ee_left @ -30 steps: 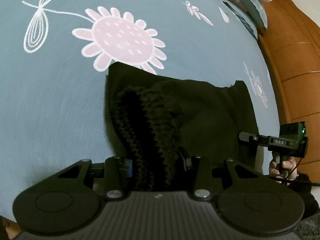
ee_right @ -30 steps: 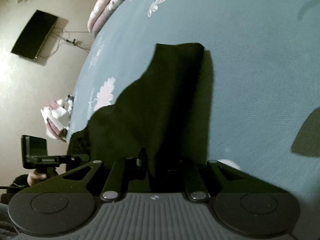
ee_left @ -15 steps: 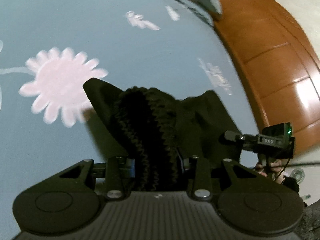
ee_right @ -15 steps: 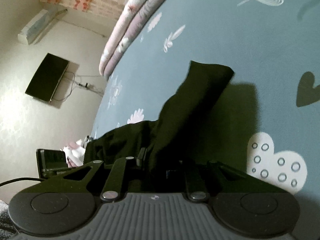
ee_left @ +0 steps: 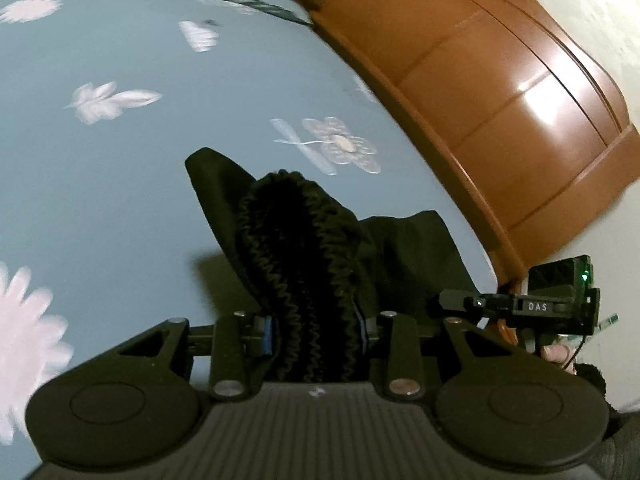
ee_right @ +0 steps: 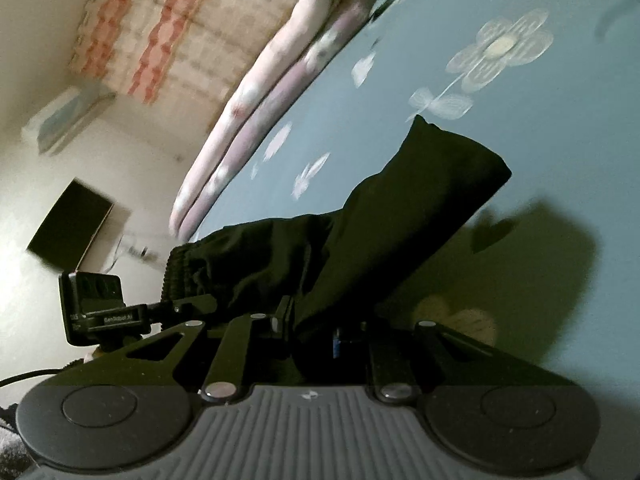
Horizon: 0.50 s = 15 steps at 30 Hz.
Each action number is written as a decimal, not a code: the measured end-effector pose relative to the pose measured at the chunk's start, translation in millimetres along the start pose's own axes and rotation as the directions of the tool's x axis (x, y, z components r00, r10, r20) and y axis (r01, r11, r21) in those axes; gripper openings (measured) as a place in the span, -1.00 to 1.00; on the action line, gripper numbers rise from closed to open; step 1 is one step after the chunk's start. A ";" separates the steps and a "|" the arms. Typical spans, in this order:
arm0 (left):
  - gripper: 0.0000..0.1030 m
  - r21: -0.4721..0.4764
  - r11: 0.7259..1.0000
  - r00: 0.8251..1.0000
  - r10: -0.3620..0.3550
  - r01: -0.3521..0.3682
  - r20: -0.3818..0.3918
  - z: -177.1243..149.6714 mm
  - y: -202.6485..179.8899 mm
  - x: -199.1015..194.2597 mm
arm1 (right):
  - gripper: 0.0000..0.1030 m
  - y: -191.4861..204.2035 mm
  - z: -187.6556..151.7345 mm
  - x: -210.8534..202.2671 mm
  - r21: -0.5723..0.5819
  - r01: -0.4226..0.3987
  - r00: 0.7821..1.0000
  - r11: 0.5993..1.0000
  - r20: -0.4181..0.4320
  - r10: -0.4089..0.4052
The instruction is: Fold clothes
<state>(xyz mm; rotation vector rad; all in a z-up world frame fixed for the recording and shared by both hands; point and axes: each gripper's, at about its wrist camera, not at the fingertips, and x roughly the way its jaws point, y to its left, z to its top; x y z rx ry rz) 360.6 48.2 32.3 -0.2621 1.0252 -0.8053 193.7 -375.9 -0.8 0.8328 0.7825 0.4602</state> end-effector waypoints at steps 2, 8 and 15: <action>-0.35 0.037 0.999 1.000 -0.026 0.026 -0.009 15.7 -10.6 14.6 | -0.59 -4.8 2.2 -14.7 0.011 0.022 0.999 1.000 0.050 -0.023; -0.35 0.131 0.989 0.996 -0.065 0.072 -0.055 71.4 -45.1 69.0 | -0.51 -23.3 10.6 -45.8 0.051 0.048 0.982 0.998 0.181 -0.057; -0.36 0.234 0.967 0.991 -0.078 0.101 -0.105 120.0 -89.5 133.5 | -0.49 -43.6 24.4 -68.0 0.097 0.068 0.948 0.993 0.304 -0.094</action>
